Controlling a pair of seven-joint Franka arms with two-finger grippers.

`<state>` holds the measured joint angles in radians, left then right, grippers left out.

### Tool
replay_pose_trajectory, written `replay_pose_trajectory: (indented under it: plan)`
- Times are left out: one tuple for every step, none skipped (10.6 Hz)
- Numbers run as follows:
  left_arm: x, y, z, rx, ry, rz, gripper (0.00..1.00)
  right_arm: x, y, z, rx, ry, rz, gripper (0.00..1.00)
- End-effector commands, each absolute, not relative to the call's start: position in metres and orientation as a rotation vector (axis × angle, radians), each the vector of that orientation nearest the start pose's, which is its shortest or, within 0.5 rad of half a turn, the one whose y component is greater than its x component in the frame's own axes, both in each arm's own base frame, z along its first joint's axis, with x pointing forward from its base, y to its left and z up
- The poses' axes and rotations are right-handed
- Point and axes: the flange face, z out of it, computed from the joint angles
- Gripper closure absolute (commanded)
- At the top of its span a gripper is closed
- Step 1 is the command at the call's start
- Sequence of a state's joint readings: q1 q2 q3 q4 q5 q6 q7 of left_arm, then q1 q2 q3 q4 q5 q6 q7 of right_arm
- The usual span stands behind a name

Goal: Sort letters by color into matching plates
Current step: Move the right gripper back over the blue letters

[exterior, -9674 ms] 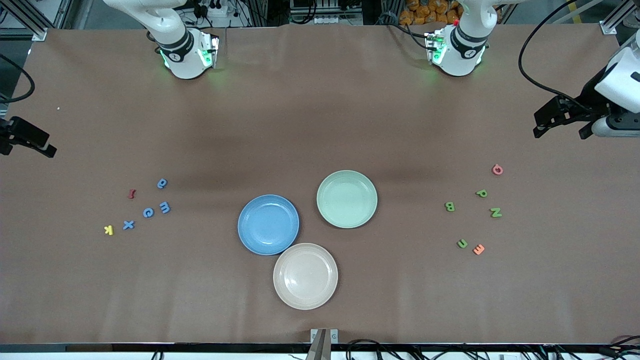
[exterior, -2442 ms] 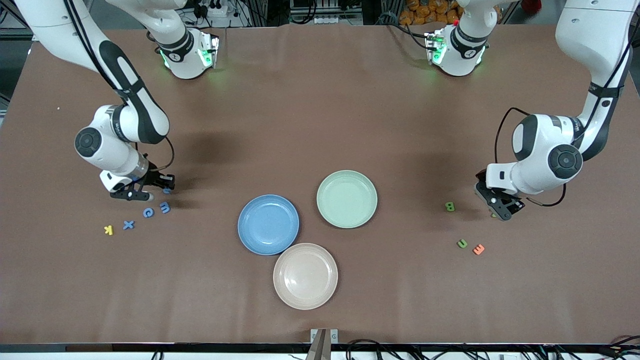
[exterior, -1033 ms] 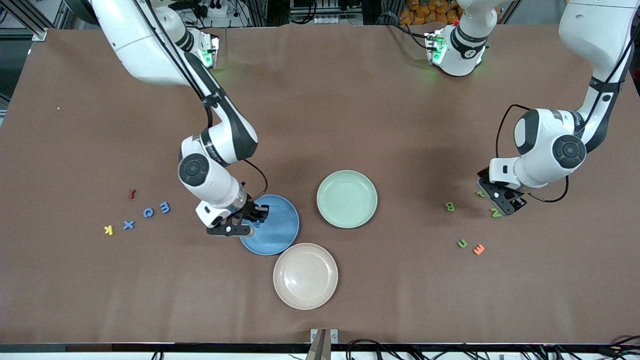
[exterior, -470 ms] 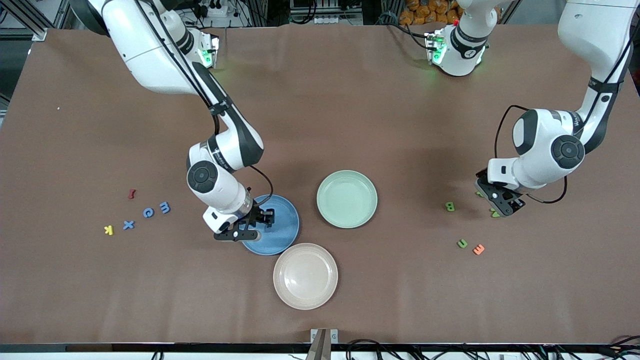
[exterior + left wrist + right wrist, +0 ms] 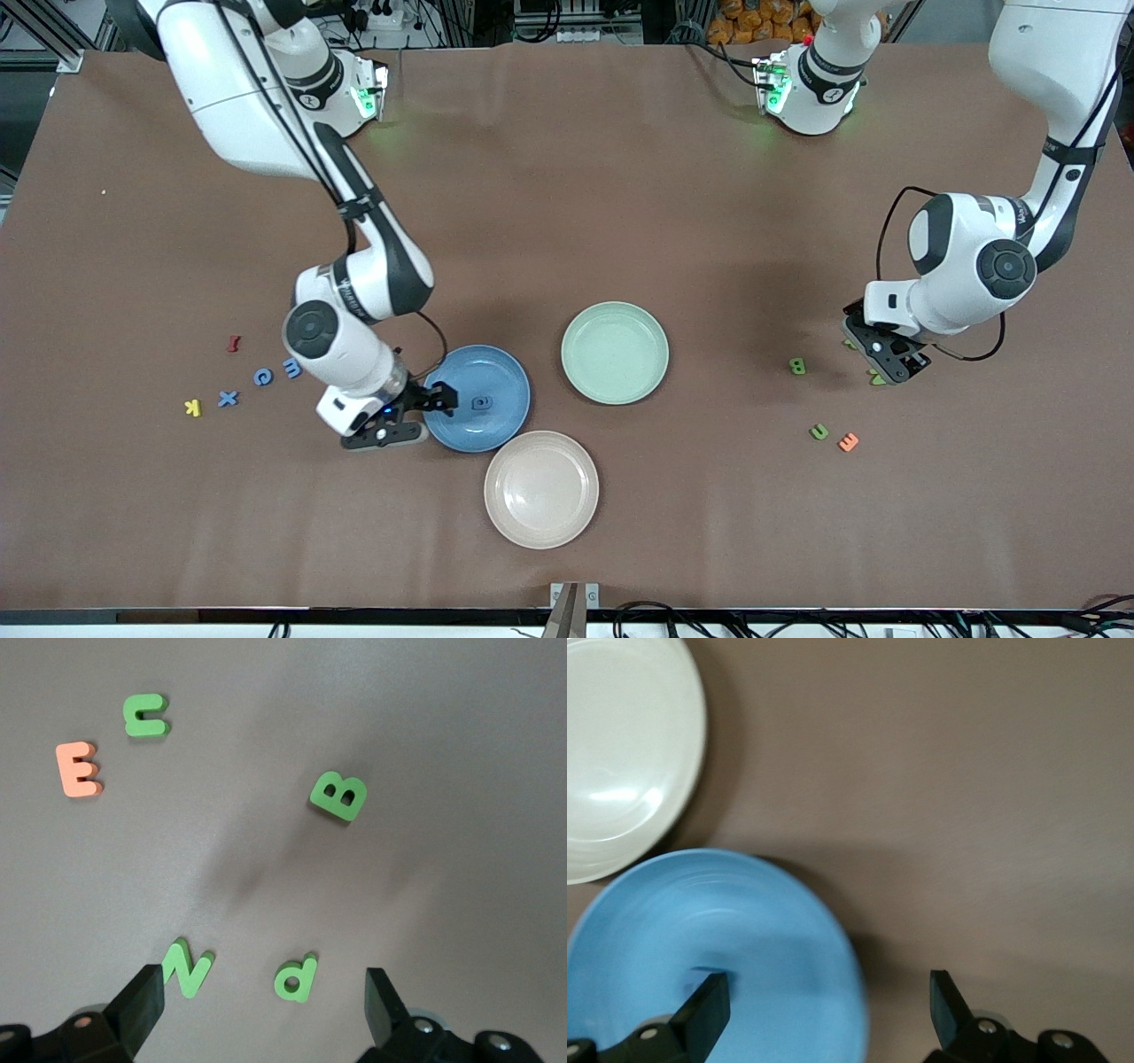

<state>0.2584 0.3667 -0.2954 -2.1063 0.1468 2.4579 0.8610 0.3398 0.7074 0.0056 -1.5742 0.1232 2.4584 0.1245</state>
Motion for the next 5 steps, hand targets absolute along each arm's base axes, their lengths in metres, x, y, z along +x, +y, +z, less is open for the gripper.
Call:
replay_pose_trajectory:
  plan:
    - [0.583,-0.020,0.254,-2.764,1.519,-0.041,0.00,0.692,0.172,0.254,-2.998,-0.426,-0.236,0.00]
    - [0.583,-0.020,0.251,-2.766,1.522,-0.036,0.00,0.692,0.153,0.248,-2.995,-0.513,-0.217,0.00]
    - [0.583,-0.021,0.251,-2.765,1.525,-0.036,0.00,0.690,0.133,0.246,-2.995,-0.610,-0.198,0.00]
    - [0.583,-0.021,0.251,-2.765,1.525,-0.036,0.00,0.686,0.115,0.239,-2.989,-0.716,-0.170,0.00]
    - [0.583,-0.020,0.251,-2.764,1.524,-0.036,0.00,0.680,0.099,0.237,-2.973,-0.795,-0.151,0.00]
